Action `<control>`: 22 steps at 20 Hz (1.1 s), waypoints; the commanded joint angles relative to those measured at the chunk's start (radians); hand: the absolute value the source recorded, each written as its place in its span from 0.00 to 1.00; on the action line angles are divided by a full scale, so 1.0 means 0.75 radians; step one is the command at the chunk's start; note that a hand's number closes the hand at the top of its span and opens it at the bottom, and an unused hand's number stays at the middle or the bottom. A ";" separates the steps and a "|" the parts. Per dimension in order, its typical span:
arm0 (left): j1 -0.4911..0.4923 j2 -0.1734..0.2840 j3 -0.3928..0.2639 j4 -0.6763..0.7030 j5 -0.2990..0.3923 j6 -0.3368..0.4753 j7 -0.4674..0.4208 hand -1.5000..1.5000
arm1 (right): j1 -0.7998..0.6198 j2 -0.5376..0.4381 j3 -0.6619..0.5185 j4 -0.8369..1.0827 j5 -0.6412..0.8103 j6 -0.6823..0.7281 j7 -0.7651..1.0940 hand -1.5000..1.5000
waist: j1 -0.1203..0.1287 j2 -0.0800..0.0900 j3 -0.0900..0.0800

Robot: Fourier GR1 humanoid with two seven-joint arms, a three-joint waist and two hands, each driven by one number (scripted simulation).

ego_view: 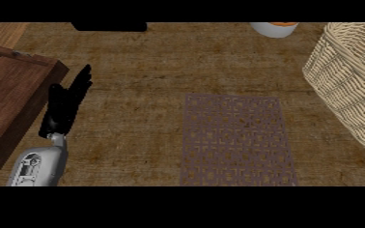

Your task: Pick the sweet potato from the placemat and place it in the basket

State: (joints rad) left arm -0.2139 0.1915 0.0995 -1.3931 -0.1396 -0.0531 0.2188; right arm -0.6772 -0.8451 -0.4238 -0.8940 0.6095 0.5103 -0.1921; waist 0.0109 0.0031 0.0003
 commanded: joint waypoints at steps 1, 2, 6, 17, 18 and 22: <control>-0.053 0.019 0.025 0.069 -0.005 -0.002 -0.019 0.50 | -0.071 0.033 -0.025 0.133 -0.012 -0.109 -0.048 0.00 | 0.001 0.002 0.000; -0.021 0.026 0.045 0.023 0.032 -0.019 0.016 0.50 | -0.022 0.058 -0.062 0.097 -0.057 -0.108 -0.057 0.00 | -0.003 -0.001 0.000; -0.089 -0.030 0.017 0.131 -0.025 0.050 -0.039 0.50 | -0.077 0.058 -0.164 0.120 -0.140 -0.174 -0.038 0.00 | -0.013 0.000 -0.001; -0.068 -0.036 -0.013 0.069 -0.044 0.048 -0.008 0.50 | -0.084 -0.289 -0.461 0.546 -0.277 -0.207 -0.036 0.00 | 0.000 0.010 0.003; -0.002 -0.023 -0.009 0.011 -0.021 0.019 -0.023 0.50 | -0.068 -0.346 -0.480 0.566 -0.277 -0.227 -0.064 0.00 | 0.009 0.006 0.003; -0.015 -0.032 -0.010 -0.030 -0.009 0.019 0.027 0.50 | 0.067 -0.457 -0.513 0.726 -0.291 -0.127 -0.221 0.00 | 0.007 0.008 0.006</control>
State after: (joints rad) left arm -0.2421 0.1734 0.0939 -1.3850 -0.1543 -0.0365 0.2255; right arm -0.6904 -1.0963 -0.7721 -0.4504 0.4074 0.3637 -0.2769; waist 0.0142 0.0082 0.0030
